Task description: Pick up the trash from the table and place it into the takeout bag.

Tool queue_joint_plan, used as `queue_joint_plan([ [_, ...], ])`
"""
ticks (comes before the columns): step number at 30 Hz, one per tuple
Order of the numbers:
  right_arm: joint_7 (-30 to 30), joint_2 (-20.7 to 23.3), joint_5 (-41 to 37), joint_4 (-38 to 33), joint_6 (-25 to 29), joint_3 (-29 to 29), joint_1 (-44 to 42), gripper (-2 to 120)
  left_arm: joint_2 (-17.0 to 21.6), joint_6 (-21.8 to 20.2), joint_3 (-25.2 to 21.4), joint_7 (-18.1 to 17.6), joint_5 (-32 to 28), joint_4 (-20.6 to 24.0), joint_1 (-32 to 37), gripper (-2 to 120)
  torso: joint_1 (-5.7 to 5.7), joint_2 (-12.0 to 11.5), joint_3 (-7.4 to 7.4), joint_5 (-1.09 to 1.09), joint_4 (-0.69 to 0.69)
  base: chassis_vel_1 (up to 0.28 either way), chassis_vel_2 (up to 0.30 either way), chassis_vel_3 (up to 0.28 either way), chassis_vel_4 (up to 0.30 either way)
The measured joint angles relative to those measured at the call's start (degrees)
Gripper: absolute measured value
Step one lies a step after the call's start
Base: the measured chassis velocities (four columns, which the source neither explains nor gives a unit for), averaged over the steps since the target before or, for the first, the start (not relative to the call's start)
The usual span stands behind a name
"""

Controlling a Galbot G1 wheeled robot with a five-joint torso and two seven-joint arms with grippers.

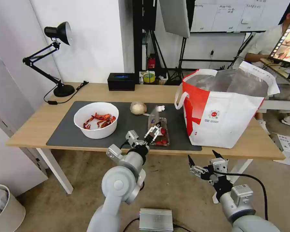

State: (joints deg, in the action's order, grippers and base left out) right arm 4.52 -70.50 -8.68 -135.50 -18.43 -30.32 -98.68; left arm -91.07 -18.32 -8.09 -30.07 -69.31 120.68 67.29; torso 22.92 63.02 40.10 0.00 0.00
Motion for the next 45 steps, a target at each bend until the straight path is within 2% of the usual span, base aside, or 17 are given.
queue_joint_plan([
  [2, 0.0, 0.0, 0.0, -0.1, 0.0, 0.0, 0.0, 100, 0.1, -0.8, 0.0, 0.3, 0.7, 0.3, 0.1, 100, 0.0, 0.0, 0.0, 0.0, 0.0, 0.0, 0.0, 0.0, 0.0],
  [5, 0.0, 0.0, 0.0, -0.2, 0.1, -0.1, -0.1, 100, 2.2, -3.2, 0.3, 3.5, 7.7, 1.2, 0.5, 100, 0.0, 0.0, 0.0, -0.01, 0.0, 0.0, 0.0, 0.0, 0.0],
  [7, 0.0, 0.0, 0.0, -0.2, 0.1, -0.1, -0.1, 100, 2.2, -3.2, 0.3, 3.5, 7.7, 1.2, 0.5, 100, 0.0, 0.0, 0.0, -0.01, 0.0, 0.0, 0.0, 0.0, 0.0],
  [10, 0.0, 0.1, 0.0, -0.5, 0.2, -0.2, -0.1, 100, 8.8, -3.0, 0.4, 10.0, 22.6, 0.3, -1.4, 100, 0.0, 0.0, 0.0, 0.0, 0.01, 0.0, 0.0, 0.0, 0.0],
  [11, 0.0, 0.1, 0.0, -0.5, 0.2, -0.2, -0.1, 100, 8.8, -3.0, 0.4, 10.0, 22.6, 0.3, -1.4, 100, 0.0, 0.0, 0.0, 0.0, 0.01, 0.0, 0.0, 0.0, 0.0],
  [13, 0.0, 0.1, 0.0, -0.6, 0.2, -0.2, -0.2, 100, 13.7, -1.0, 1.3, 16.4, 33.5, -1.5, -3.1, 100, 0.0, 0.0, 0.0, -0.02, 0.01, 0.0, 0.0, 0.0, 0.0],
  [14, 0.0, 0.1, 0.0, -0.6, 0.2, -0.2, -0.2, 100, 13.7, -1.0, 1.3, 16.4, 33.5, -1.5, -3.1, 100, 0.0, 0.0, 0.0, -0.02, 0.01, 0.0, 0.0, 0.0, 0.0],
  [17, 0.0, 0.2, 0.0, -0.7, 0.2, -0.2, -0.3, 100, 19.4, 2.0, 3.0, 22.5, 42.2, -3.8, -5.6, 93, 0.0, 0.0, 0.0, -0.01, 0.01, 0.0, 0.0, 0.0, 0.0],
  [19, 0.0, 0.1, 0.0, -0.7, 0.2, -0.2, -0.3, 100, 20.7, 2.8, 3.5, 23.6, 43.5, -4.4, -6.3, 90, 0.0, 0.0, 0.0, -0.01, 0.0, 0.0, 0.0, 0.0, 0.0],
  [21, 0.0, 0.0, 0.0, -0.7, 0.2, -0.2, -0.4, 100, 22.6, 4.2, 4.7, 25.5, 45.4, -5.6, -7.5, 78, 0.0, 0.0, 0.0, -0.01, 0.01, 0.0, 0.0, 0.0, 0.0],
  [26, 0.0, -0.2, 0.1, -0.7, 0.2, -0.1, -0.5, 100, 23.0, 5.0, 6.1, 27.2, 46.2, -7.0, -8.7, 65, 0.0, 0.0, 0.0, -0.01, 0.0, 0.0, 0.0, 0.0, 0.0],
  [28, 0.0, -0.3, 0.1, -0.7, 0.2, -0.1, -0.5, 100, 23.3, 5.9, 8.3, 28.0, 46.6, -9.3, -10.6, 52, 0.0, 0.0, 0.0, -0.01, 0.0, 0.0, 0.0, 0.0, 0.0],
  [33, 0.0, -0.3, 0.1, -0.7, 0.2, -0.4, -0.6, 100, 23.8, 6.1, 10.5, 28.4, 46.6, -11.6, -13.1, 38, 0.0, 0.0, 0.01, 0.0, 0.0, 0.0, 0.0, 0.0, 0.0],
  [36, 0.0, -0.4, 0.1, -0.7, 0.2, -0.8, -0.7, 100, 24.2, 6.2, 13.2, 28.5, 46.2, -14.4, -16.3, 25, 0.0, 0.0, 0.01, 0.0, 0.0, 0.0, 0.0, 0.0, 0.0],
  [37, 0.0, -0.4, 0.1, -0.7, 0.2, -0.8, -0.7, 100, 24.2, 6.2, 13.2, 28.5, 46.2, -14.4, -16.3, 25, 0.0, 0.0, 0.01, 0.0, 0.0, 0.0, 0.0, 0.0, 0.0],
  [43, 0.0, -0.3, 0.0, -0.7, 0.2, -1.4, -0.7, 100, 25.2, 6.2, 16.5, 28.9, 45.8, -18.8, -21.4, 1, 0.0, 0.0, 0.01, 0.0, 0.0, 0.0, 0.0, 0.0, 0.0],
  [45, 0.0, -0.2, -0.1, -0.7, 0.2, -1.5, -0.6, 100, 25.6, 6.2, 16.9, 28.9, 45.7, -19.2, -22.0, 0, 0.0, 0.0, 0.0, 0.0, 0.0, 0.0, 0.0, 0.0, 0.0],
])
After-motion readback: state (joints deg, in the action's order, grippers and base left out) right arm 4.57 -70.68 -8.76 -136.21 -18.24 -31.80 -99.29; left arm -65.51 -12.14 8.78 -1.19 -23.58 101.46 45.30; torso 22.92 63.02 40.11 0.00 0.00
